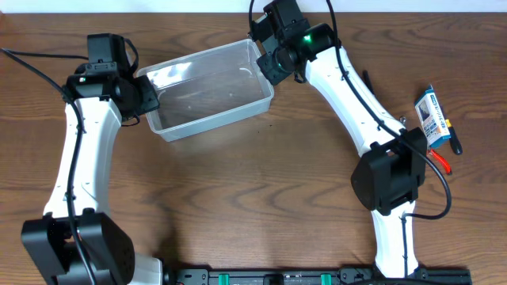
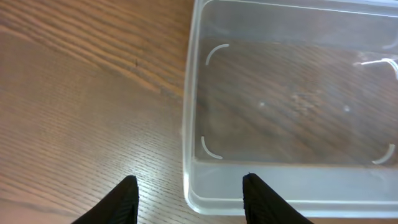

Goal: Pack container
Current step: 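Reach both grippers to opposite rims of the clear container, then grip the container rims with both grippers and rotate it, then slide the container rightward with both grippers, squaring it on the table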

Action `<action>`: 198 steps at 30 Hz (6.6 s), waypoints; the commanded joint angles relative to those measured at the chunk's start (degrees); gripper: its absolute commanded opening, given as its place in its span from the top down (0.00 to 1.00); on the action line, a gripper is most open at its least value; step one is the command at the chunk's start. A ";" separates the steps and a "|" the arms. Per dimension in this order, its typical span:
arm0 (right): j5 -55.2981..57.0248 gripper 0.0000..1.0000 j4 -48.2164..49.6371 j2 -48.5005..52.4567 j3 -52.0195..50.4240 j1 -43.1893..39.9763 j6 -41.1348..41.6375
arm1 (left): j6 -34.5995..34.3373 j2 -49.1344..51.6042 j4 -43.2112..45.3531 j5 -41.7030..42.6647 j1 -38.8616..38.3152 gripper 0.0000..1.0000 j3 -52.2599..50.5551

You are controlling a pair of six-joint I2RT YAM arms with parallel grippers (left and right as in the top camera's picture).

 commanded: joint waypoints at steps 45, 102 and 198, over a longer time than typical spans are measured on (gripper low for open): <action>0.39 0.94 -1.77 6.40 0.63 0.15 0.04 | -0.81 8.79 1.77 -0.66 0.13 0.60 0.20; 0.39 0.34 1.22 8.00 0.61 0.15 0.04 | -17.31 8.24 -15.45 14.51 -1.11 0.66 -2.91; 5.73 0.97 -18.14 -0.83 0.63 -16.00 7.85 | -8.31 8.46 22.69 18.91 -15.19 0.94 -1.03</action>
